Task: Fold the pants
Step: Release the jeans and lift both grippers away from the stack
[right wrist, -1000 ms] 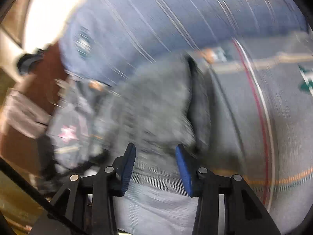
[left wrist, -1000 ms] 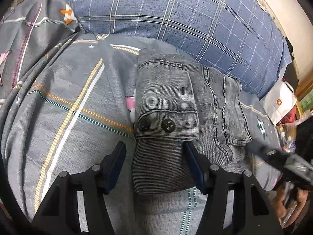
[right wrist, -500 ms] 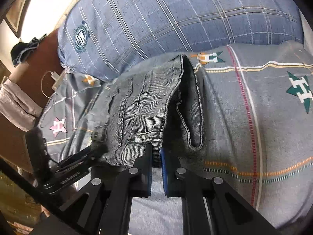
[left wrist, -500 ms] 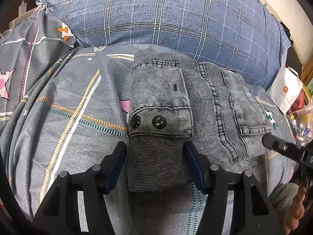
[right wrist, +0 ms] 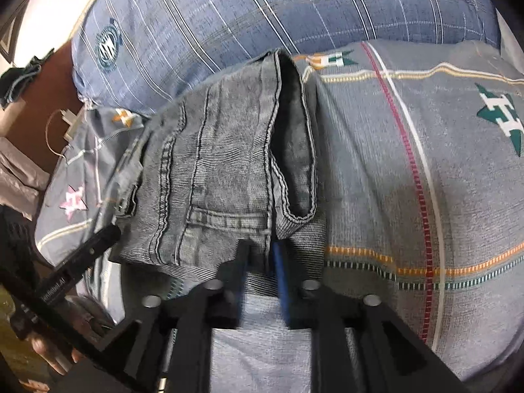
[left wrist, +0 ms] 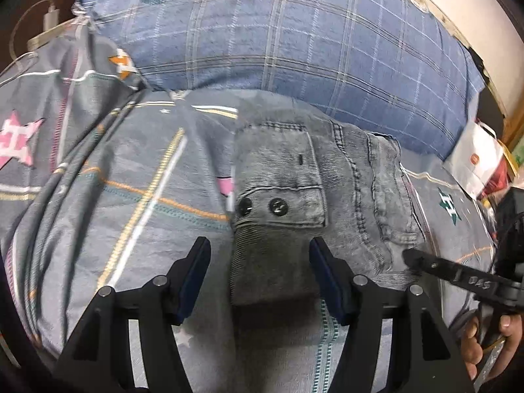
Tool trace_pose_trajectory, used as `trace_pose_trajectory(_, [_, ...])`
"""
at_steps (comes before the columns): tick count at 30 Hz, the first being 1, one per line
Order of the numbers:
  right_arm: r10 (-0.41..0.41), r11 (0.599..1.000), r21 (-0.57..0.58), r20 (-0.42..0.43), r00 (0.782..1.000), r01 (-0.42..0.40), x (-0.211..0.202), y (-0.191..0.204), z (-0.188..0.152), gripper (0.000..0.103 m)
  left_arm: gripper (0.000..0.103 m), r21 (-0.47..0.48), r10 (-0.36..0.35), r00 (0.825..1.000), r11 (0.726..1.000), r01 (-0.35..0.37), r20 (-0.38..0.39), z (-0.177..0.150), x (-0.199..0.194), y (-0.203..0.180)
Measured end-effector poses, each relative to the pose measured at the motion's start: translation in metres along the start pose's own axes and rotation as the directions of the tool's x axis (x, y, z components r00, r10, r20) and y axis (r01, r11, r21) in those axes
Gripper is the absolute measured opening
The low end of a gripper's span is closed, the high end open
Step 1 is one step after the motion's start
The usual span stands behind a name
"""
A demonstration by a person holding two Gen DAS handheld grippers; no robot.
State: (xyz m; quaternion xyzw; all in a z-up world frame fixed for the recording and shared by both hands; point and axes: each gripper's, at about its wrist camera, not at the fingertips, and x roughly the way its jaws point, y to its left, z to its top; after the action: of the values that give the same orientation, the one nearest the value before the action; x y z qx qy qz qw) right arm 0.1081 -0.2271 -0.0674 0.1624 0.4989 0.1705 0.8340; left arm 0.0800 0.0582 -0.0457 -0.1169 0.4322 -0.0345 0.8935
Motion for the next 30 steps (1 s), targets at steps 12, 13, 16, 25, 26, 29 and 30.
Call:
trace_pose_trajectory(12, [0.038,0.996,-0.089,0.158,0.987,-0.024,-0.040,0.040,-0.049,0.081,0.085,0.134,0.219,0.940,0.956,-0.260,0.260,-0.045,-0.046,-0.043])
trace_pose_trajectory(13, [0.016,0.994,-0.110,0.157,0.987,0.002,-0.039,0.044,-0.052,0.081,0.085,0.148,0.229,0.935,0.950,-0.275,0.271,-0.047,-0.047,-0.046])
trace_pose_trajectory(16, [-0.057,0.980,-0.180,0.171,0.984,0.088,-0.035,0.060,-0.060,0.081,0.085,0.176,0.257,0.929,0.935,-0.309,0.266,-0.048,-0.047,-0.050])
trace_pose_trajectory(25, [-0.064,0.981,-0.171,0.178,0.982,0.095,-0.034,0.057,-0.062,0.083,0.086,0.098,0.261,0.931,0.951,-0.293,0.257,-0.051,-0.063,-0.036])
trace_pose_trajectory(26, [-0.063,0.981,-0.167,0.182,0.981,0.094,-0.035,0.056,-0.062,0.083,0.086,0.091,0.259,0.929,0.952,-0.291,0.262,-0.051,-0.065,-0.036])
trace_pose_trajectory(29, [-0.060,0.984,-0.156,0.189,0.980,0.090,-0.037,0.054,-0.061,0.083,0.088,0.086,0.260,0.921,0.952,-0.295,0.289,-0.052,-0.072,-0.037])
trace_pose_trajectory(30, [-0.054,0.984,-0.155,0.189,0.981,0.084,-0.037,0.053,-0.061,0.083,0.088,0.082,0.260,0.919,0.952,-0.296,0.297,-0.051,-0.073,-0.037])
